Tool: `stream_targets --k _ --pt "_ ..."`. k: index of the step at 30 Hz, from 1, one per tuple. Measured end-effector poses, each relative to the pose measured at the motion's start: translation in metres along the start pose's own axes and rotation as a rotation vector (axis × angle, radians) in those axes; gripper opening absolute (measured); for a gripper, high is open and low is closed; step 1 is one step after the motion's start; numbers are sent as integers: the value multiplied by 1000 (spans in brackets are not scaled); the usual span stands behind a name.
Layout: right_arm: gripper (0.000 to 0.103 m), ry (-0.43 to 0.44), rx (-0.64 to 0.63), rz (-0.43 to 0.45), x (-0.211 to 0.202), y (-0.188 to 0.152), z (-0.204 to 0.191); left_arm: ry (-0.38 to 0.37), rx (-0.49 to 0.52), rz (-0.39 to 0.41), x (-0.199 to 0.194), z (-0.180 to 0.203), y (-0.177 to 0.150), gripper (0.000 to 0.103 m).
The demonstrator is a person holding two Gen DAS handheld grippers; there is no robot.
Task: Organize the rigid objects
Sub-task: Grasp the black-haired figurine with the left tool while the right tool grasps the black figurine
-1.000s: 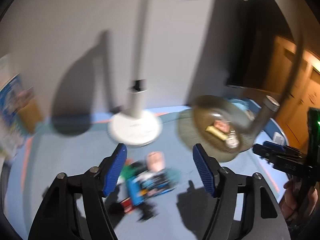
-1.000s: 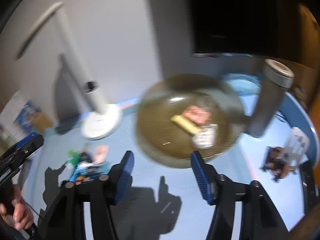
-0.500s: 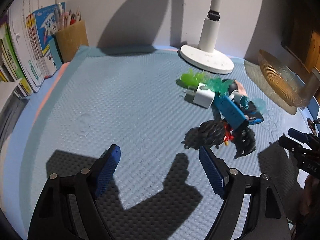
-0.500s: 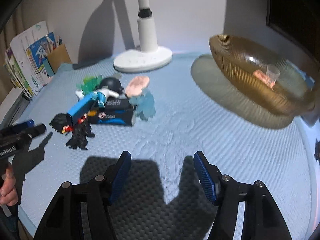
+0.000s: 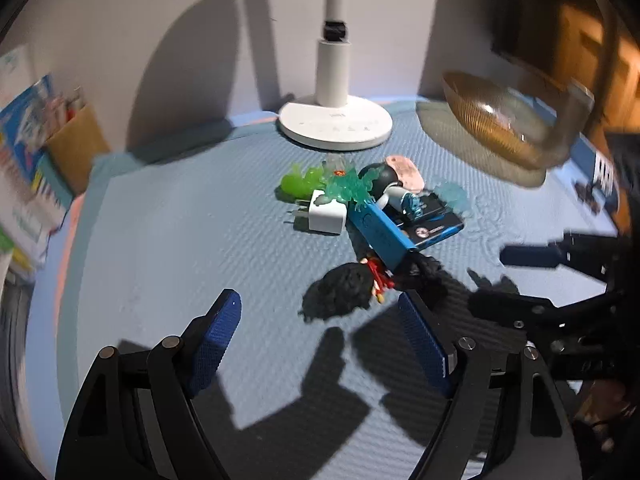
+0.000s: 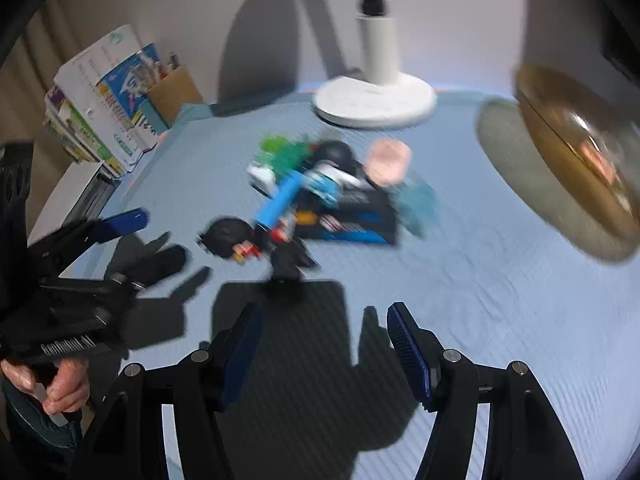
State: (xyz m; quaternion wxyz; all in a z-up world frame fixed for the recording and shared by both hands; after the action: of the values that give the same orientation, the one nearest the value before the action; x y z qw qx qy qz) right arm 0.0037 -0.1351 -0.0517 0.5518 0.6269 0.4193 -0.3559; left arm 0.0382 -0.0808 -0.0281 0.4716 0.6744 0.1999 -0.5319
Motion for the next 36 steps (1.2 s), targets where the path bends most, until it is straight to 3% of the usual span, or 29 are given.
stream_targets --k 1,3,10,14,17,26,31,36 --pt "60 -3 -1 -6 5 2 -2 -30 24 -26 9 2 0 75" --pt "49 34 -7 -22 14 7 -11 -91 60 -77 22 9 -3 57" --pt "43 64 18 -29 28 19 -19 -121 124 -96 40 14 3 53" --pt "38 101 57 -42 33 21 -15 -144 137 -89 40 17 4 45" --pt "35 117 57 -34 32 19 -15 -195 131 -86 41 24 4 31" --pt "34 150 100 16 -5 -7 10 -181 43 -57 22 25 -12 30" --pt "34 70 112 -1 -24 -35 49 -214 38 -40 4 49 -32 30" --pt "34 -28 63 -43 -22 -63 74 -169 16 -64 18 55 -44 30"
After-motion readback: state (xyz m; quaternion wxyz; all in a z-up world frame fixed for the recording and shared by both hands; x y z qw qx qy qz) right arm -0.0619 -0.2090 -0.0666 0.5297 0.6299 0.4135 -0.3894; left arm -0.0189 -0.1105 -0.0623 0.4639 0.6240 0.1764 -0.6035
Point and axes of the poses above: each gripper's, at about its wrist camera, not at the fingertips, and x roughly the way its jaws point, z to its right, y to its top, the point moved 10 cm from there along x, roughly the way its jaws point, and after that the axes turned 12 degrees about -z, right-handed, at the moved point
